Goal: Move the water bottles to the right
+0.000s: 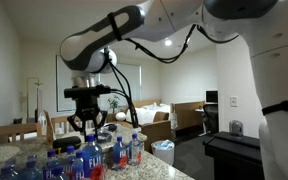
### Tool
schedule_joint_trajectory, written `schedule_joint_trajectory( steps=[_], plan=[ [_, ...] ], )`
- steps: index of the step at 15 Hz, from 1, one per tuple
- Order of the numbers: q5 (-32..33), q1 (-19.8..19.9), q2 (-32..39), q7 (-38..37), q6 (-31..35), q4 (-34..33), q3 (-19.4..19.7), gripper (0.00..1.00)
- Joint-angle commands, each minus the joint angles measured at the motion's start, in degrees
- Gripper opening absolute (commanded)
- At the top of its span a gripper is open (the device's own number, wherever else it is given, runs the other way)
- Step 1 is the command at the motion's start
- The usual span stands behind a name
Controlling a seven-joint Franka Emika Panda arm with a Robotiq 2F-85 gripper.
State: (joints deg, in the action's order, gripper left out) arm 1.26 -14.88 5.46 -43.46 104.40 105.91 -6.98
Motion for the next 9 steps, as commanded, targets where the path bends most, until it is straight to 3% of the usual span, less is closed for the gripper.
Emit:
schedule_joint_trajectory(
  steps=[1,6,9],
  plan=[
    [1.37,3.76,-8.08,7.39,-4.64,1.10,0.91,0.12],
    [2.22,10.44,-10.37,21.59,-12.65,-5.24,5.27,0.11],
    [2.34,14.47,-7.36,30.86,-17.23,-12.20,8.72,0.11]
  ],
)
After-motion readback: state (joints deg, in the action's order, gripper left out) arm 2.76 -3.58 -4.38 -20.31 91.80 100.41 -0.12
